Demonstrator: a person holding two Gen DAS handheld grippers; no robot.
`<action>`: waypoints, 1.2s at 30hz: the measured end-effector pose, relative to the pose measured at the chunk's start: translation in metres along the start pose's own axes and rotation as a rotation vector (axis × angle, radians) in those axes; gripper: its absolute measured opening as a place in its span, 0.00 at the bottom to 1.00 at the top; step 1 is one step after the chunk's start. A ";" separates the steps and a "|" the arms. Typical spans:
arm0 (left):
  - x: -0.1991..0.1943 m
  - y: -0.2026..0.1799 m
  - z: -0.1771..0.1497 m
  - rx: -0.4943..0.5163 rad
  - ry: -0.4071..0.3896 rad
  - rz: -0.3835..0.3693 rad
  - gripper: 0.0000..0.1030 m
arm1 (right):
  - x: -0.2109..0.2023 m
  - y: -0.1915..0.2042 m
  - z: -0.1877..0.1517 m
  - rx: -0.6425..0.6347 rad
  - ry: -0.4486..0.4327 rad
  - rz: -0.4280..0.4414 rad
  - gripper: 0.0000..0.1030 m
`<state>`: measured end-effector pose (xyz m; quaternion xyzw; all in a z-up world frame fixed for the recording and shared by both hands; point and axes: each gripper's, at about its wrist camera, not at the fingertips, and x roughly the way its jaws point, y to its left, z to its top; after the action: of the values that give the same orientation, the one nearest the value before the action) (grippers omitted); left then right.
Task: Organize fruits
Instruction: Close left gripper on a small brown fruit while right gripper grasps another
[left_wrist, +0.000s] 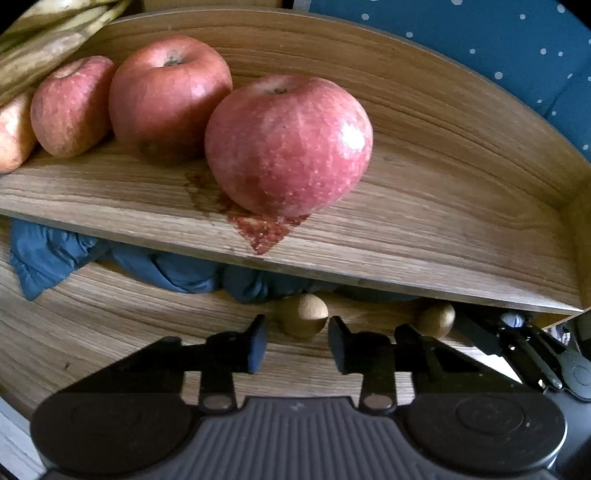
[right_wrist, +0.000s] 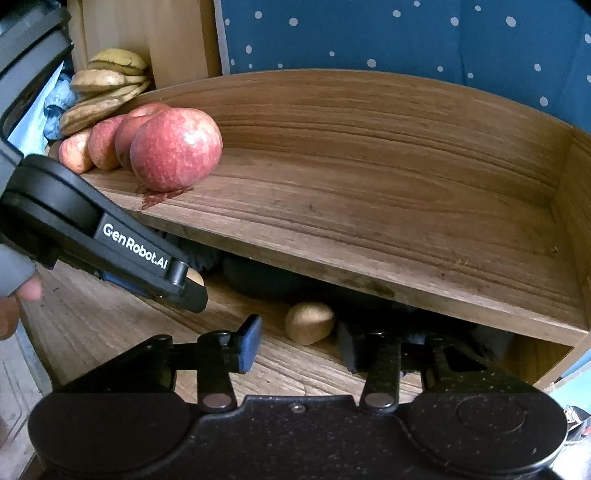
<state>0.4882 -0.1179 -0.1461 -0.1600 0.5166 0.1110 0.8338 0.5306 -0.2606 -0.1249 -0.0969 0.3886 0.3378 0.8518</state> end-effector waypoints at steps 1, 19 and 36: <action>0.000 0.000 -0.001 -0.001 -0.002 -0.007 0.30 | 0.000 0.000 0.000 0.003 -0.001 -0.003 0.39; -0.024 0.021 -0.035 0.007 -0.032 -0.071 0.29 | -0.021 0.014 -0.007 0.029 0.003 -0.023 0.30; -0.035 0.050 -0.057 0.052 -0.025 -0.113 0.23 | -0.058 0.060 -0.021 0.024 0.000 -0.061 0.30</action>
<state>0.4084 -0.0944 -0.1463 -0.1660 0.4989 0.0522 0.8490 0.4516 -0.2530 -0.0913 -0.0986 0.3895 0.3070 0.8627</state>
